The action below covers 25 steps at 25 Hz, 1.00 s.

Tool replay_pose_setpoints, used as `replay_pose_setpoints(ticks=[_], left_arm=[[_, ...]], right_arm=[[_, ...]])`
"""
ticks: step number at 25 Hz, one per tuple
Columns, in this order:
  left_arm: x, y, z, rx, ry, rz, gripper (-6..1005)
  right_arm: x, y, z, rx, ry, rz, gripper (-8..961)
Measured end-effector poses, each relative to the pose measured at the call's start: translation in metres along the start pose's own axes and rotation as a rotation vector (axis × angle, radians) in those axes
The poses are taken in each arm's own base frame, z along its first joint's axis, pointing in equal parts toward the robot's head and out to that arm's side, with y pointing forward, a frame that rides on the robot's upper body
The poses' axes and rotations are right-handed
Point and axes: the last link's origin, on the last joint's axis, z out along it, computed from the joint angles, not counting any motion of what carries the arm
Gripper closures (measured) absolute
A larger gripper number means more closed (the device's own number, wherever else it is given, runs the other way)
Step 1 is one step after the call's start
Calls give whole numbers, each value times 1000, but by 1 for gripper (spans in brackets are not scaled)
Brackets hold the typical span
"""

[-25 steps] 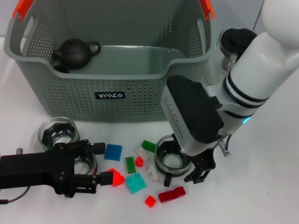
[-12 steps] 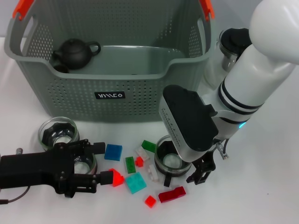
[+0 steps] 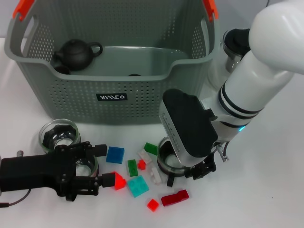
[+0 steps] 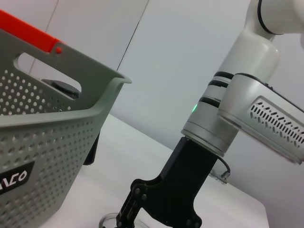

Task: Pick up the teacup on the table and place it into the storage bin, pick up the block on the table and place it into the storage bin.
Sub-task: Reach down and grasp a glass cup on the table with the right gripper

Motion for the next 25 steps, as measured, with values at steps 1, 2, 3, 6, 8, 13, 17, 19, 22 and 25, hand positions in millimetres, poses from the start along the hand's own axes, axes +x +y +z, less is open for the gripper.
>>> replay_pose_setpoints(ticks=[1,2,3,6,8,13,17,19,22,25], left_arm=[[0,0,0,0,0,0,48],[0,0,0,1,1,0,48],[0,0,-1,4,4,0,48],[0,-1,-1,7,6,0,48],[0,-1,-1,8,7,1,48],[0,-1,-1,9,7,2,48],[1,-1,-2,11,9,4,48],[1,-1,-2,14,12,8,48],[1,-1,-3,15,14,11,49],[1,-1,-3,12,14,11,49]], right_arm=[[0,0,0,1,4,-2,366],[0,0,0,1,6,-1,400],[0,-1,0,3,7,0,434],[-1,-2,-2,6,4,4,536],[-1,-2,-4,6,0,5,585],[-3,-3,-9,3,-8,12,707],[-5,-3,-14,6,-18,14,800],[-4,-3,-15,7,-20,21,839],[-5,-3,-17,8,-22,28,896],[-8,-2,-23,15,-36,31,896]])
